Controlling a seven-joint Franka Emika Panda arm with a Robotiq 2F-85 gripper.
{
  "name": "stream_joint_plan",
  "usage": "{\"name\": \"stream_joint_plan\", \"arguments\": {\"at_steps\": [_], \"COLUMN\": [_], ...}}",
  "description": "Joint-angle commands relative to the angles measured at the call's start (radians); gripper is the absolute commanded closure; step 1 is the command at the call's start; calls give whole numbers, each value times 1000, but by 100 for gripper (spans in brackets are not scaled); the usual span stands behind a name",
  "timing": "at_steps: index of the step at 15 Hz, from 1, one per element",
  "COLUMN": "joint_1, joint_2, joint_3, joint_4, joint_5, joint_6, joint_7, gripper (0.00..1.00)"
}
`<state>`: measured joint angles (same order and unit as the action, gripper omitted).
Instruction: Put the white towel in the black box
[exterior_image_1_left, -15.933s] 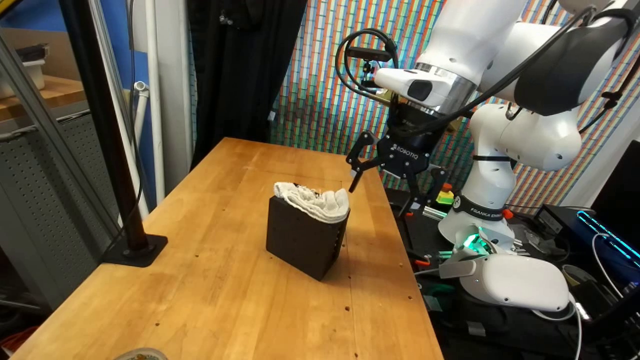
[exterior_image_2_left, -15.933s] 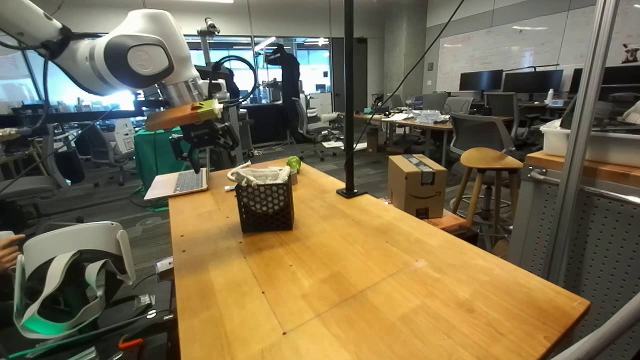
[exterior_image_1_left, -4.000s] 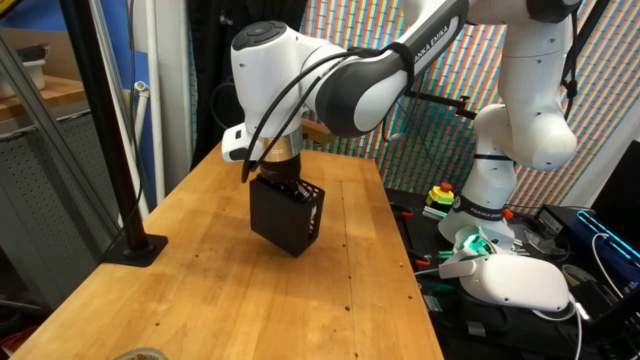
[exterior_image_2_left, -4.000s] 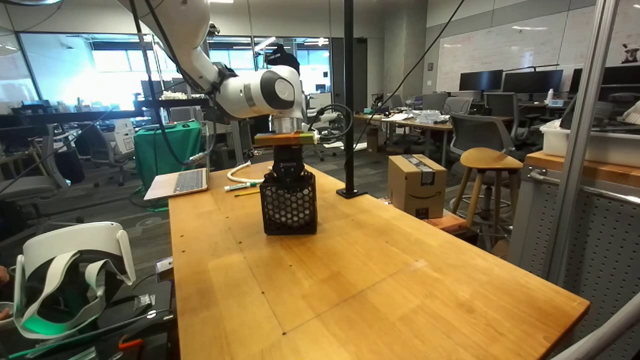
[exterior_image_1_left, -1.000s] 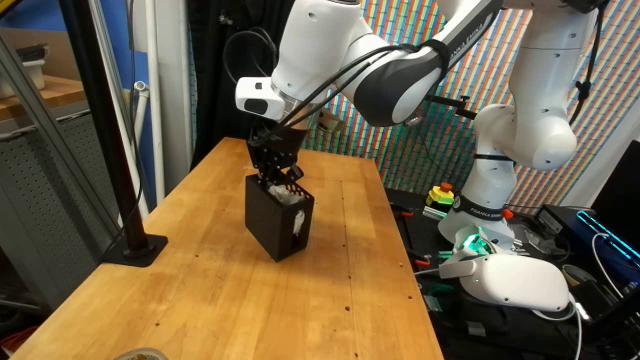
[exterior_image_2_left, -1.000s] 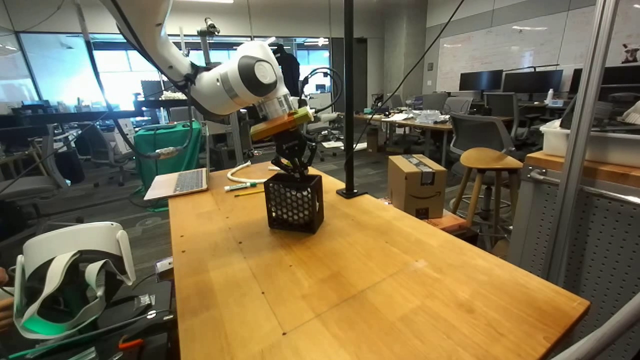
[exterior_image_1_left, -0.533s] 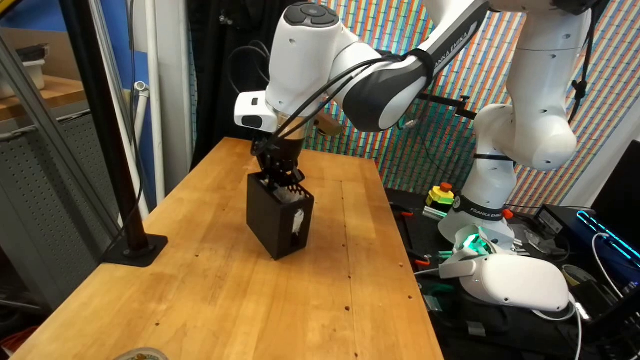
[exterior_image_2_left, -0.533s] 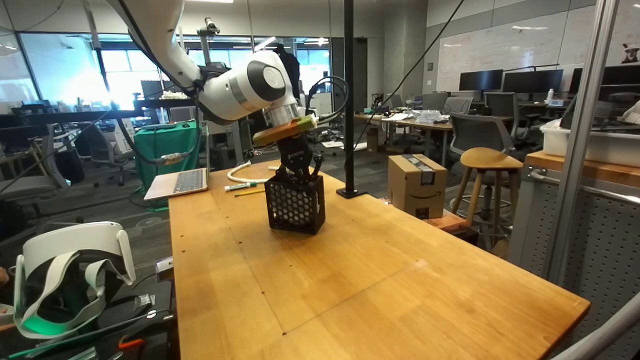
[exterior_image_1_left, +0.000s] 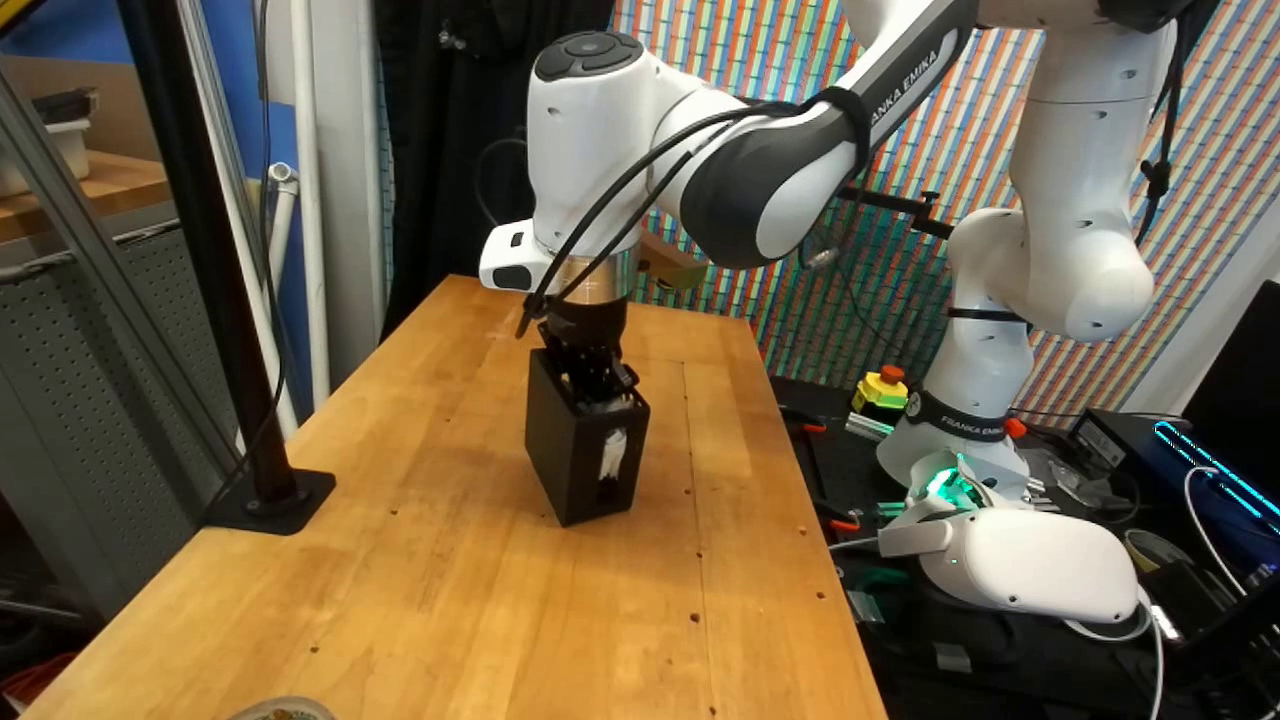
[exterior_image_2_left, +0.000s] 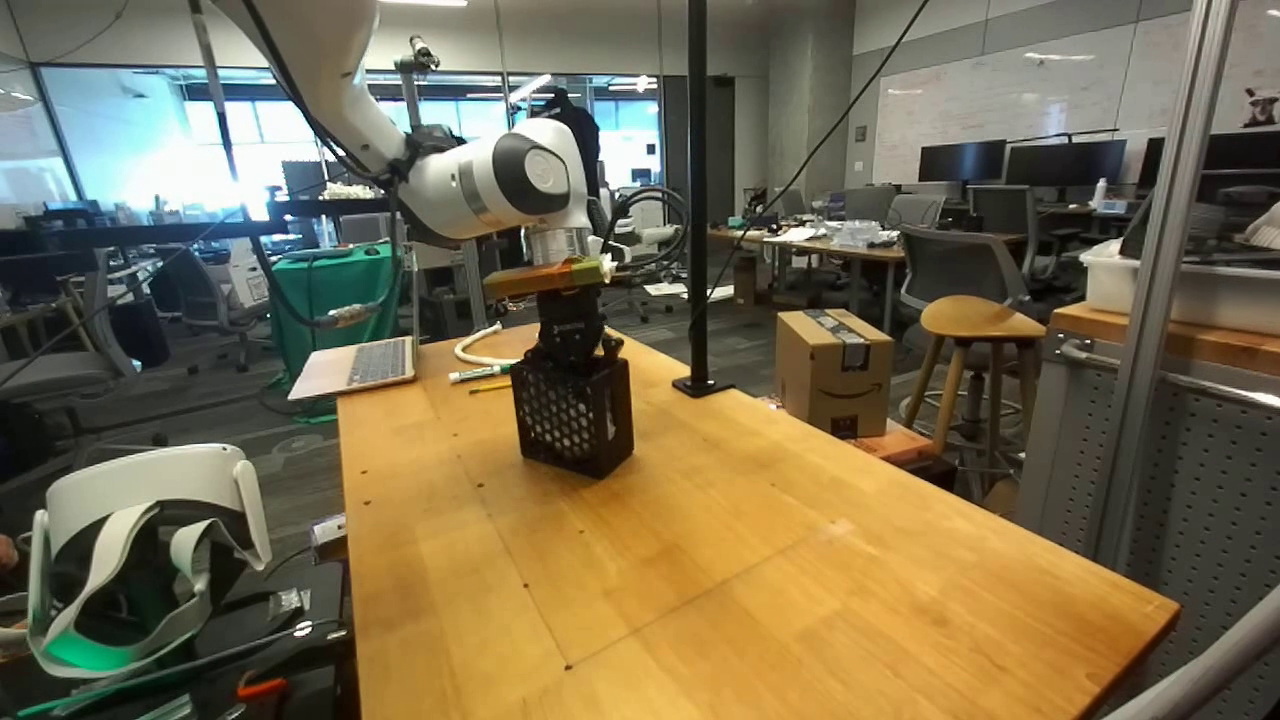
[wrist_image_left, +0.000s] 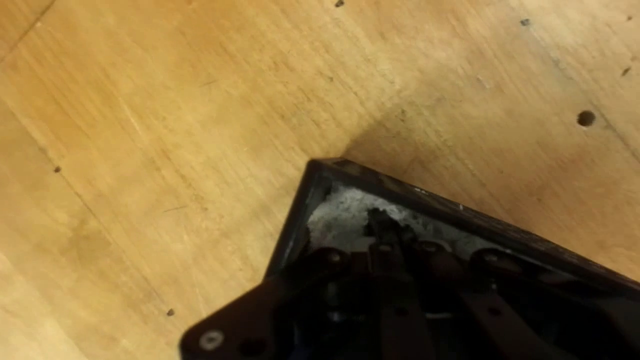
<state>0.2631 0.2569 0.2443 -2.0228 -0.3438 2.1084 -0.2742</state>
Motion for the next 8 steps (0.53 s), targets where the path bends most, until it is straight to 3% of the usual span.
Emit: {"name": "stream_joint_plan", "arguments": {"at_steps": [1,8], "joint_1": [6,7], "joint_2": [53,108], "joint_3": [23,11], "joint_4": [34,36], "joint_5": [102,148], "joint_6": [-53,-8], "joint_7": [6,86], "gripper": [96,96]}}
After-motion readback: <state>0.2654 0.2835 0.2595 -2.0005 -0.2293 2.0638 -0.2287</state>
